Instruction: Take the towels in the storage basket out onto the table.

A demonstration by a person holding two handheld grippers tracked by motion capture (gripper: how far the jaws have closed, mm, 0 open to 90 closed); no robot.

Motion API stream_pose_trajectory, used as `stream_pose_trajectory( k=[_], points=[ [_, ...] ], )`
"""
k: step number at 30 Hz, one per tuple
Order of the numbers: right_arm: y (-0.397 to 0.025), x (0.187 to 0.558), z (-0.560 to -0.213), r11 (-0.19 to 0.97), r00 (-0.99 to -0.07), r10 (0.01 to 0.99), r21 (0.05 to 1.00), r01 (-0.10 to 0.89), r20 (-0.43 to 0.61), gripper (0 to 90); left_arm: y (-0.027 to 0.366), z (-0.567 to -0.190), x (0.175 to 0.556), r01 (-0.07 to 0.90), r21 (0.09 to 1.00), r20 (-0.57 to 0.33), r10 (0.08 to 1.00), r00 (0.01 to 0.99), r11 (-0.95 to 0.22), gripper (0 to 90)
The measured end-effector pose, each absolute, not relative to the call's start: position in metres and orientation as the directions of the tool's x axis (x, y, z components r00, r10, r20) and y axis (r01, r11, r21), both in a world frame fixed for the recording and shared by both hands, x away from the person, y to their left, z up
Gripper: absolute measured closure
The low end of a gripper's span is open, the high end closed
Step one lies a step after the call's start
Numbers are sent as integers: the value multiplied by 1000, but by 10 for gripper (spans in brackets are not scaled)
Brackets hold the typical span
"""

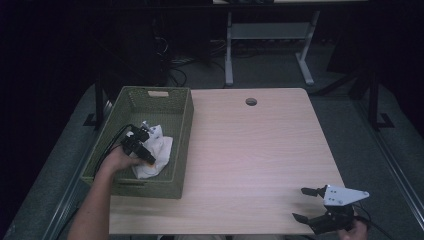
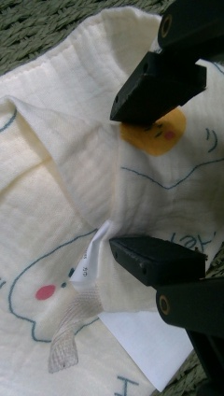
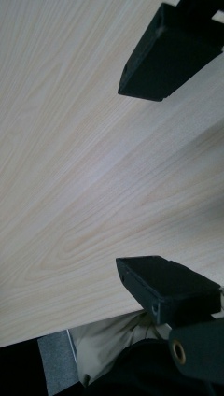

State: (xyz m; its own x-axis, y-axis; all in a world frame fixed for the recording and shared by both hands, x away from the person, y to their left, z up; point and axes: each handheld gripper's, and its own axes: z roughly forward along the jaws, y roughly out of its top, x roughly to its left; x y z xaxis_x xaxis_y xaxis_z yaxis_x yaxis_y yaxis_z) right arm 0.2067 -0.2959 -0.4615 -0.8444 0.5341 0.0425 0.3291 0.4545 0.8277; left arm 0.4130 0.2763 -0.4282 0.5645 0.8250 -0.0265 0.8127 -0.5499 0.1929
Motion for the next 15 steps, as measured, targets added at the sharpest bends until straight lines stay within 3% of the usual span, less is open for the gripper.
stream_pose_trajectory(
  k=[6,15],
  points=[
    [-296,208,-462,452,-842,538,828,331,42,138,274,-427,417,813,167,-7,823,567,-558,403],
    [-293,208,-463,464,-846,531,822,332,42,138,273,-424,416,817,178,14,831,555,-549,638]
  ],
)
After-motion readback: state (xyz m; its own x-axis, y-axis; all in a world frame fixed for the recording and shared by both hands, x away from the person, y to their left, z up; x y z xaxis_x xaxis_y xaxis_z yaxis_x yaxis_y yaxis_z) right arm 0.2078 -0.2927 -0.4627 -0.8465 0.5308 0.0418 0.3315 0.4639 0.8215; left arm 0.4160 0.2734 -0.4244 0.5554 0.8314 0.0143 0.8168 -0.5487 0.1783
